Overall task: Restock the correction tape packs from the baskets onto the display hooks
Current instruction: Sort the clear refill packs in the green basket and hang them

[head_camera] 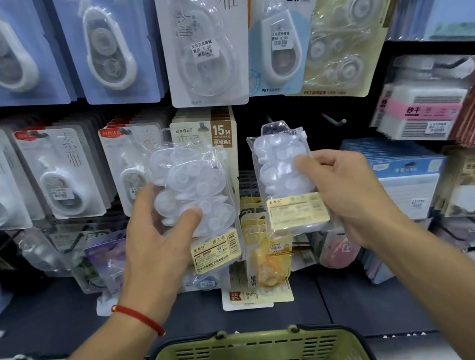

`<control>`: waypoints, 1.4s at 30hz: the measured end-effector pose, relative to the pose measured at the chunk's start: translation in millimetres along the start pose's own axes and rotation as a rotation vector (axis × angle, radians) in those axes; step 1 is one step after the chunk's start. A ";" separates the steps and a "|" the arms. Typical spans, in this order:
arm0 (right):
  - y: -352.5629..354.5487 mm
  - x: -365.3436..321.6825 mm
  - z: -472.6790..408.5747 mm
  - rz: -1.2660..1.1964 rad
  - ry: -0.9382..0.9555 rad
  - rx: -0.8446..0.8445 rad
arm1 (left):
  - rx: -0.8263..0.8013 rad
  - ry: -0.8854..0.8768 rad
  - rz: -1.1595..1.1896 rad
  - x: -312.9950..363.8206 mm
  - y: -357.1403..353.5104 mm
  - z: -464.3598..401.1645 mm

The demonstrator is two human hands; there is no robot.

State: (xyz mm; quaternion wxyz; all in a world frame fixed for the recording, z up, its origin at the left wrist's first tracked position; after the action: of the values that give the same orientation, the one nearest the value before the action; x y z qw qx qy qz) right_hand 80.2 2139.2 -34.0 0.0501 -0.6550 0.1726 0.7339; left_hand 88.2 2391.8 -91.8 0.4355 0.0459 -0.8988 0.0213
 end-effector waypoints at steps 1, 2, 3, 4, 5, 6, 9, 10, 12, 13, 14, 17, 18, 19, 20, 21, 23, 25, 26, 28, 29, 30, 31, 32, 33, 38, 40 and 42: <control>1.5 3.9 -4.1 0.167 0.005 0.041 | 0.001 0.005 0.008 0.9 -0.6 0.8; 2.8 8.7 -6.5 0.347 0.015 0.112 | 0.001 0.012 0.017 2.0 -1.2 1.8; 3.7 12.3 -6.1 0.481 0.020 0.188 | -0.002 0.022 0.023 2.6 -1.7 2.7; 4.4 15.7 -4.4 0.532 0.029 0.221 | -0.011 0.035 0.026 2.5 -2.4 3.4; 3.7 19.3 -1.9 0.510 0.030 0.190 | -0.025 0.054 0.027 2.2 -3.7 4.3; 0.6 24.2 1.5 0.453 0.024 0.107 | -0.036 0.080 0.032 1.5 -5.8 5.4; -18.7 36.7 16.7 0.364 0.019 -0.233 | -0.078 0.188 0.102 2.0 -16.0 11.8; -25.0 39.8 21.5 0.359 0.041 -0.296 | -0.092 0.216 0.122 1.9 -19.8 14.3; -31.9 42.7 27.9 0.315 0.095 -0.311 | -0.104 0.248 0.133 1.5 -25.4 17.9; -31.8 43.2 28.2 0.268 0.102 -0.290 | -0.103 0.256 0.142 1.6 -26.9 18.4; -30.8 42.9 28.3 0.214 0.096 -0.277 | -0.094 0.262 0.159 1.9 -28.0 18.3; -29.6 41.0 30.3 0.124 0.086 -0.261 | -0.052 0.269 0.215 4.7 -29.4 15.9; -29.5 40.3 31.4 0.100 0.087 -0.245 | -0.040 0.273 0.229 4.9 -29.5 15.1; -29.3 38.8 32.6 0.067 0.089 -0.225 | -0.028 0.277 0.237 4.5 -29.0 14.3; -28.5 37.4 33.2 0.031 0.093 -0.195 | -0.015 0.277 0.236 3.3 -27.9 13.9; -26.4 35.9 32.6 0.001 0.101 -0.149 | -0.001 0.274 0.221 1.8 -26.3 13.5; -20.7 32.5 29.1 -0.059 0.108 -0.063 | 0.019 0.259 0.169 -1.1 -22.6 12.4; -16.1 28.3 26.4 -0.107 0.097 -0.022 | 0.029 0.239 0.140 -2.4 -19.9 11.5; -14.4 26.6 25.7 -0.117 0.092 -0.015 | 0.031 0.227 0.129 -2.9 -19.0 11.4; -11.7 23.6 25.3 -0.115 0.096 -0.015 | 0.039 0.206 0.106 -3.2 -18.0 11.0; -10.5 22.3 25.0 -0.115 0.100 -0.022 | 0.046 0.200 0.101 -3.0 -17.9 10.6; -9.5 21.5 24.7 -0.121 0.101 -0.031 | 0.052 0.198 0.102 -2.5 -17.8 10.4; -8.7 20.8 24.3 -0.131 0.097 -0.040 | 0.056 0.199 0.104 -1.9 -17.7 10.3; -8.4 20.0 24.0 -0.138 0.092 -0.046 | 0.057 0.198 0.105 -1.5 -17.4 10.1; -8.3 19.3 23.7 -0.142 0.085 -0.050 | 0.055 0.195 0.105 -1.3 -17.0 10.0; -6.6 14.4 20.7 -0.211 0.014 -0.098 | 0.069 0.183 0.095 -0.1 -14.9 8.8; -3.2 12.6 17.4 -0.230 -0.029 -0.124 | 0.078 0.182 0.100 -0.1 -13.9 8.4; -1.1 13.2 14.7 -0.251 -0.067 -0.139 | 0.082 0.181 0.115 -0.3 -13.2 8.0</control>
State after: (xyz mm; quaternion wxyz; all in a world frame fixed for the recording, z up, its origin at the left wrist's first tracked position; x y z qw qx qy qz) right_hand 64.9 2142.8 -45.9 0.1018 -0.6483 0.0366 0.7536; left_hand 83.5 2378.1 -97.0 0.5108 0.0101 -0.8552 0.0871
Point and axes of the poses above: each hand's wrist, its own z-axis away from the middle knuckle, its own y-axis out of the back of the hand, x = y × z, the point moved 1 cm from there along -z, towards the middle knuckle, and after that the axes turned 15 degrees about -y, right-handed, at the moved point
